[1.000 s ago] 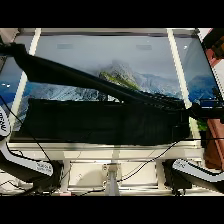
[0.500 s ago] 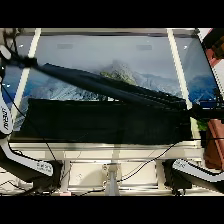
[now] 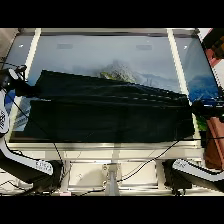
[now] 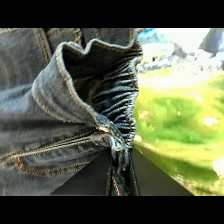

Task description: Fold the clothes and pants, and hang the long-sleeved shirts on hangers.

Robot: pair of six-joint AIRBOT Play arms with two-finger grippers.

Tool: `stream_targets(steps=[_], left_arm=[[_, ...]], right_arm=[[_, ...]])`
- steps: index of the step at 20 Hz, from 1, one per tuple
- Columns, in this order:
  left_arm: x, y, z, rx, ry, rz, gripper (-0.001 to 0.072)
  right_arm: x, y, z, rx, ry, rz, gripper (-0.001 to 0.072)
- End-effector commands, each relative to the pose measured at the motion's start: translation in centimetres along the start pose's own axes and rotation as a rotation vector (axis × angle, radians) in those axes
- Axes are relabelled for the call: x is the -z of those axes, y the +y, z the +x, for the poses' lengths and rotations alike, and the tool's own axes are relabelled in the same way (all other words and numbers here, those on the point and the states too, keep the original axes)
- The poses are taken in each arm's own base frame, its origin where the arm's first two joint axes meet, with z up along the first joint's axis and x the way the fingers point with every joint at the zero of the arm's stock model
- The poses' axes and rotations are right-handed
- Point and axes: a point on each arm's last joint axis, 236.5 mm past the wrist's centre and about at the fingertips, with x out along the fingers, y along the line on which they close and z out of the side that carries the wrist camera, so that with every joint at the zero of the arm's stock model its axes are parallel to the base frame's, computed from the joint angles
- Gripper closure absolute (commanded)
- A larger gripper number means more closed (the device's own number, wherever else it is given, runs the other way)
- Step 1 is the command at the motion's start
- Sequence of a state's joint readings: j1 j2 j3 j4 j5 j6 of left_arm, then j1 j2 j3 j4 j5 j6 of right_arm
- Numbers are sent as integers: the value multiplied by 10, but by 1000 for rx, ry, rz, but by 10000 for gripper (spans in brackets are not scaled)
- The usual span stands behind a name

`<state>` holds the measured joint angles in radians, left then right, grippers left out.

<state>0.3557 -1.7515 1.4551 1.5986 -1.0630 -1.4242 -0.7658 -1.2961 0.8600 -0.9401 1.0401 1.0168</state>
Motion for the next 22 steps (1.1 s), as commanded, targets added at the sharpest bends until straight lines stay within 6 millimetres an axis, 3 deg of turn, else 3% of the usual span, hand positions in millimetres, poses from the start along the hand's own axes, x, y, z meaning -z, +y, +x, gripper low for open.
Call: stream_targets(steps=[1, 4, 7, 11, 15, 19, 22], left_arm=[[-10, 2, 10, 2, -49, -61, 685], [-16, 2, 23, 0, -73, -111, 686], [-29, 0, 32, 4, -122, -157, 685], [-58, -13, 26, 14, -240, -138, 685], [-58, -32, 25, 30, -233, -110, 686], [-17, -38, 31, 41, -54, -162, 685], [14, -42, 30, 43, 82, -158, 685]], right_arm=[[-21, 3, 15, 24, -74, 0, 660], [-45, 18, 32, 71, -163, -41, 660], [-82, 22, 32, 121, -321, -3, 660], [-114, 29, 24, 134, -451, 43, 661], [-135, 47, 47, 92, -422, 73, 661], [-127, 45, 67, 118, -269, -7, 661], [-85, 26, 69, 208, -69, -57, 661]])
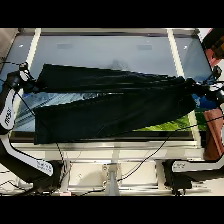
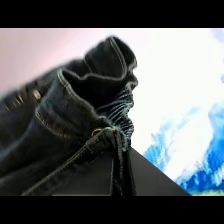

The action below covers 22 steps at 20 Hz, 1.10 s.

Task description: Fold the clothes and pants, and hang the long-sleeved shirts on hangers.

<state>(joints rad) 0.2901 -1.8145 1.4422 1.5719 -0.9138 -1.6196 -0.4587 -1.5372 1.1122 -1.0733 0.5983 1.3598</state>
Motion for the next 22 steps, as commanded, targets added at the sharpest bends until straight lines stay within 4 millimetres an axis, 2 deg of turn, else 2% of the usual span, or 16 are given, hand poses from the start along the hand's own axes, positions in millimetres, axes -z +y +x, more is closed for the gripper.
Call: stream_targets(steps=[1, 3, 7, 11, 16, 22], left_arm=[[49, 0, -4, -7, 207, -15, 685], [69, 1, -9, -12, 294, -14, 685], [81, 1, -13, -15, 350, -14, 685], [81, 5, -13, -29, 349, -8, 685], [74, 37, -14, -153, 324, 59, 685], [61, 36, -10, -151, 266, 64, 685]], right_arm=[[54, -22, -6, 92, 264, -94, 661], [74, -36, -15, 141, 361, -148, 660], [73, -38, -15, 147, 356, -155, 660], [68, -37, -13, 147, 333, -156, 659], [63, -37, -11, 147, 310, -157, 659], [63, -34, -11, 133, 309, -142, 659]])
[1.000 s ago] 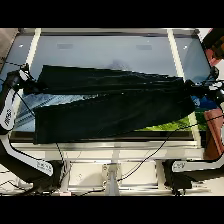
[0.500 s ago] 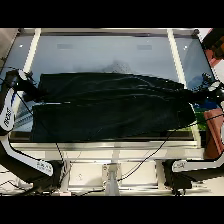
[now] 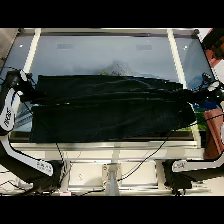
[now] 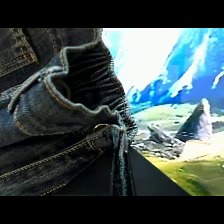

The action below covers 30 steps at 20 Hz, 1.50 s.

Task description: Fold the clothes and pants, and hang the long-sleeved shirts on hangers.

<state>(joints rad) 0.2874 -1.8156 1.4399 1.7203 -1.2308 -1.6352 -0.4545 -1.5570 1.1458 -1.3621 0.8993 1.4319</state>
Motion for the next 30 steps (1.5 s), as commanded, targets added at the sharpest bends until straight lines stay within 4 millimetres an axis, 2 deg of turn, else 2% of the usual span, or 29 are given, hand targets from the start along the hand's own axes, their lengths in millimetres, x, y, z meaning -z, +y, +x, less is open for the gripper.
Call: stream_targets(steps=[1, 2, 3, 4, 5, 6, 10, 12, 14, 15, 17, 19, 21, 23, 24, 25, 27, 30], left_arm=[[-11, 1, 0, -4, -46, 2, 675], [-11, 1, 0, -4, -45, 2, 666], [-10, 1, -1, -5, -40, 3, 523], [-9, 1, -2, -5, -39, 3, 263], [-10, 1, -5, -5, -46, 2, 125], [-11, 2, -10, -5, -58, 0, 121], [-18, 9, -49, -7, -145, -12, 122], [-22, 20, -82, -37, -221, -14, 122], [-22, 38, -124, -74, -316, -27, 124], [-21, 46, -149, -88, -372, -14, 142], [-16, 65, -190, -110, -469, 29, 369], [-8, 75, -216, -49, -540, -40, 360], [1, 84, -225, -33, -561, -68, 354], [10, 90, -221, -37, -553, -76, 345], [12, 89, -215, -28, -543, -79, 341], [16, 87, -204, -24, -521, -59, 338], [22, 76, -175, -3, -476, -17, 337], [37, 60, -131, 40, -412, -9, 336]], right_arm=[[-2, 3, 0, -12, -8, 10, 633], [-2, 5, 0, -19, -9, 15, 532], [-2, 6, -1, -24, -9, 17, 391], [-3, 6, -4, -23, -13, 16, 282], [-5, 7, -7, -24, -22, 15, 218], [-7, 8, -12, -24, -31, 13, 189], [-16, 12, -50, -15, -81, -17, 185], [-23, 9, -85, 22, -108, -59, 192], [-26, 3, -129, 48, -142, -65, 251], [-24, -3, -150, 57, -165, -53, 268], [-15, -26, -193, 102, -223, -12, 267], [0, -52, -228, 146, -259, 54, 268], [22, -72, -245, 165, -285, 162, 268], [52, -77, -237, 158, -268, 214, 267], [75, -76, -222, 154, -234, 232, 268], [98, -72, -203, 142, -198, 245, 267], [130, -55, -169, 78, -169, 279, 267], [165, -49, -136, 52, -101, 368, 225]])
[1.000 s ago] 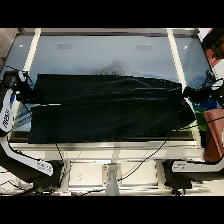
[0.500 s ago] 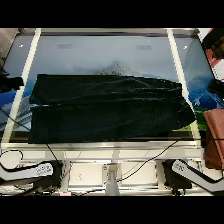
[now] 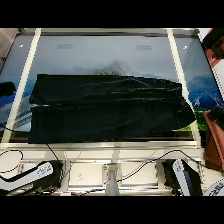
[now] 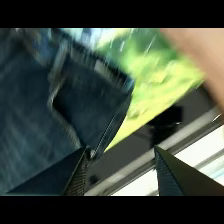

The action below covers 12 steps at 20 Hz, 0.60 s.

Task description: Fold the clothes and pants, and hang the long-sleeved shirts on hangers.

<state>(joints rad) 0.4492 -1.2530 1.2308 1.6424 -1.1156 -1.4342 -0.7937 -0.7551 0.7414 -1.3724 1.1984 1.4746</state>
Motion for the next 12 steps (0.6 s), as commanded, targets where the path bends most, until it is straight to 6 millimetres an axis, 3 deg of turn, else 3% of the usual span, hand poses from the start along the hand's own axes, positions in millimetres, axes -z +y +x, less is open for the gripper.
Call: stream_targets(steps=[1, 3, 5, 8, 12], left_arm=[[33, -15, 33, 45, 52, 12, 337], [51, -18, 47, 50, 87, 15, 336], [62, -21, 55, 55, 109, 16, 336], [61, -21, 58, 53, 93, 16, 337], [58, -21, 58, 51, 83, 15, 337]], right_arm=[[48, 0, 32, -26, 75, 116, 218], [46, -1, 42, -27, 66, 179, 218], [32, -7, 49, -19, 21, 268, 218], [34, -19, 69, -45, 77, 381, 218], [18, -10, 90, -221, 70, 419, 220]])
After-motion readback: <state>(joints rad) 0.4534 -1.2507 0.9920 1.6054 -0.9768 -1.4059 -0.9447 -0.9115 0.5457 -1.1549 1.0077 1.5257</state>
